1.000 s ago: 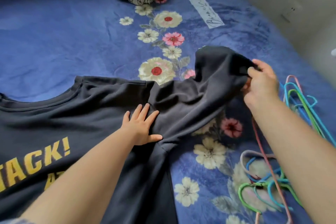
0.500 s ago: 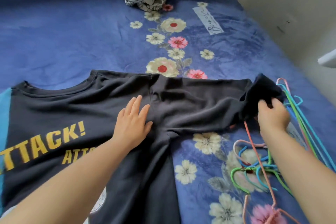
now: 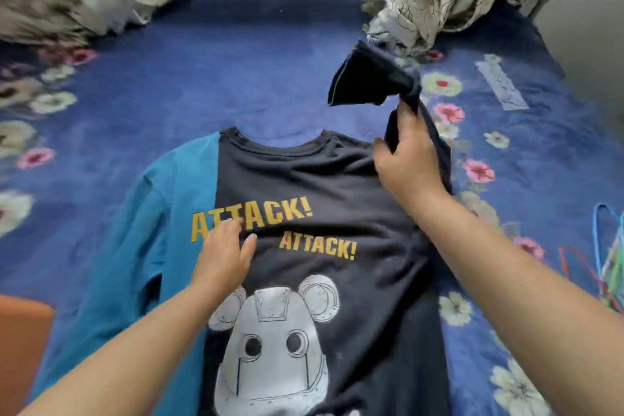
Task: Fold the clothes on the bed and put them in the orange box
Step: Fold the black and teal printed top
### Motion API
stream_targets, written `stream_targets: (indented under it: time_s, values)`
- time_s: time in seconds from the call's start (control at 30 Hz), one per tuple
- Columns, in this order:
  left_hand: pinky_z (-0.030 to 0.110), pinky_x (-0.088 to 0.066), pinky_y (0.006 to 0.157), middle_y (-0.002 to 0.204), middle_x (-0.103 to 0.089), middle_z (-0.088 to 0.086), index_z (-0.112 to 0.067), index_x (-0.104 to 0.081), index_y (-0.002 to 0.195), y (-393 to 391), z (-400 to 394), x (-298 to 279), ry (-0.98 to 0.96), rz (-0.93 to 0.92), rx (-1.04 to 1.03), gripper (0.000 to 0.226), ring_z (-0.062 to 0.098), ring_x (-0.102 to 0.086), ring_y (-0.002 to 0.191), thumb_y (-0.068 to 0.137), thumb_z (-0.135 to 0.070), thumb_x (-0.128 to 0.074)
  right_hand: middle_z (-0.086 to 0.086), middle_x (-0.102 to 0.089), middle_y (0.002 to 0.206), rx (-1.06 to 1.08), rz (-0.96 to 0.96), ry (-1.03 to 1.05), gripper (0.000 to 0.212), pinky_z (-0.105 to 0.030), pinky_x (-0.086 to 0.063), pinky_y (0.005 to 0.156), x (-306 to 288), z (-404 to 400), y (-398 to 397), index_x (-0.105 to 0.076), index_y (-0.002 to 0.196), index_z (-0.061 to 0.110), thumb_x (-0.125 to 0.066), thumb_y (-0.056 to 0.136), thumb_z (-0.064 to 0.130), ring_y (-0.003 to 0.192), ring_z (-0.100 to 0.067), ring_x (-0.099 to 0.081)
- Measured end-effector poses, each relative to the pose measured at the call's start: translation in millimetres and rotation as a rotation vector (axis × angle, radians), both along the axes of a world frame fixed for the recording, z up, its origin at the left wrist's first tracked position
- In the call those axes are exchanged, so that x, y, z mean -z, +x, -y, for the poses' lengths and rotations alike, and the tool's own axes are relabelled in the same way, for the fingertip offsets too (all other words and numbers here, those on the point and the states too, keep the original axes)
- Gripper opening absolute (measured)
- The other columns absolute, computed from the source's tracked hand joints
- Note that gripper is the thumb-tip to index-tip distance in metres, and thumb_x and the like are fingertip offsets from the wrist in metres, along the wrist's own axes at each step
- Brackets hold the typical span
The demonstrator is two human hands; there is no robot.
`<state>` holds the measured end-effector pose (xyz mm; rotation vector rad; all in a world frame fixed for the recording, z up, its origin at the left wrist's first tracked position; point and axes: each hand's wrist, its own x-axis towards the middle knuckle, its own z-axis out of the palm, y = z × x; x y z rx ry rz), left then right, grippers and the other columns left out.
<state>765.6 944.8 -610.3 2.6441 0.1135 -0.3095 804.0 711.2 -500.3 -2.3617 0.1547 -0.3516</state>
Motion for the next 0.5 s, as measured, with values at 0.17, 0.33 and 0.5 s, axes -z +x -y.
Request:
stream_targets:
  time_s: [0.17,0.33,0.5]
  values:
    - [0.036,-0.031,0.099,0.135,-0.047,0.017,-0.004,-0.035,0.138,-7.0,-99.1,-6.7,-0.069,-0.204,-0.133,0.047,0.032,-0.042,0.125,0.098,-0.028,-0.039,-0.008,-0.004,0.157,-0.588,-0.620,-0.231,0.050,-0.028,-0.020,0.113,75.4,-104.8,-35.1,-0.043,0.139,0.020,-0.044,0.090,0.008,0.142,-0.022,-0.015]
    - [0.033,-0.033,0.097,0.137,-0.047,0.012,-0.008,-0.028,0.142,17.6,-122.1,-3.9,-0.107,-0.299,-0.142,0.053,0.028,-0.043,0.125,0.098,-0.034,-0.039,-0.013,-0.063,0.105,-0.533,-0.711,-0.303,0.028,-0.032,-0.042,0.089,116.1,-99.0,-61.0,-0.065,0.096,-0.002,-0.041,0.084,0.008,0.107,-0.029,-0.054]
    - [0.036,-0.037,0.095,0.136,-0.045,0.015,-0.009,-0.023,0.144,54.9,-80.2,9.9,-0.245,-0.210,-0.312,0.065,0.033,-0.044,0.122,0.093,-0.039,-0.050,-0.010,-0.051,0.133,-0.091,-0.498,-0.447,0.046,-0.040,-0.037,0.102,118.4,-32.9,-50.8,-0.050,0.130,0.006,-0.056,0.085,0.010,0.125,-0.029,-0.041]
